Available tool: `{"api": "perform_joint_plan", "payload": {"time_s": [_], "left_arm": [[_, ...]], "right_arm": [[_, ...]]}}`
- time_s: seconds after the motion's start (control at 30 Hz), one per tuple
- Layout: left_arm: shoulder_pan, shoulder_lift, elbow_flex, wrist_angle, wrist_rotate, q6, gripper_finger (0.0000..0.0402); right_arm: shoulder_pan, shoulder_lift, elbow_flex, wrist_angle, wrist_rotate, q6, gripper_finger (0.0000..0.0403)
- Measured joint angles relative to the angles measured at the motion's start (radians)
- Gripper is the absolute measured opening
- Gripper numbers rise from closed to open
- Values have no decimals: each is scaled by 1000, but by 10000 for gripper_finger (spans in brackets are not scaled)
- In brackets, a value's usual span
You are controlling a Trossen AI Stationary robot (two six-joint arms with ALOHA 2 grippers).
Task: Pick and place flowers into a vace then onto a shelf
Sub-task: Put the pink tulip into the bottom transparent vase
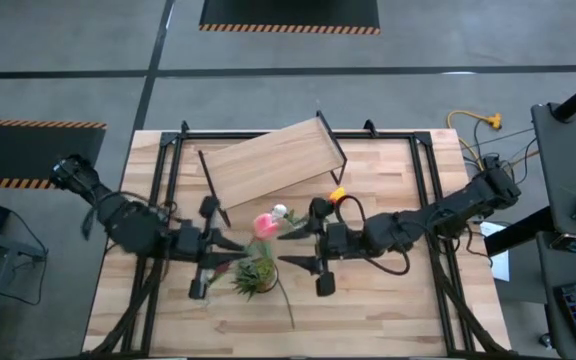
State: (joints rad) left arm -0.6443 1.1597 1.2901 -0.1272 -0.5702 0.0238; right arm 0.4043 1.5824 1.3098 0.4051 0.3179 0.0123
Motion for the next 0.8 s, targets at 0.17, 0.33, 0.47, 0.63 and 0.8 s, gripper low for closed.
{"api": "perform_joint_plan", "payload": {"time_s": [0.17,0.33,0.47,0.63,0.8], "left_arm": [[-182,-28,-27,-17,-263,-3,0],[-358,-35,-39,-14,-475,-3,0],[-468,-34,-50,-10,-613,-27,0],[-551,-10,-99,-1,-730,-103,0],[-581,22,-182,80,-809,-122,0]], "right_arm": [[52,-5,-3,-70,69,31,180],[110,-5,-3,-71,259,-50,180],[142,-11,-2,-73,318,-79,180],[155,-12,-1,-95,327,-68,180],[154,-12,-1,-145,377,-16,180]]}}
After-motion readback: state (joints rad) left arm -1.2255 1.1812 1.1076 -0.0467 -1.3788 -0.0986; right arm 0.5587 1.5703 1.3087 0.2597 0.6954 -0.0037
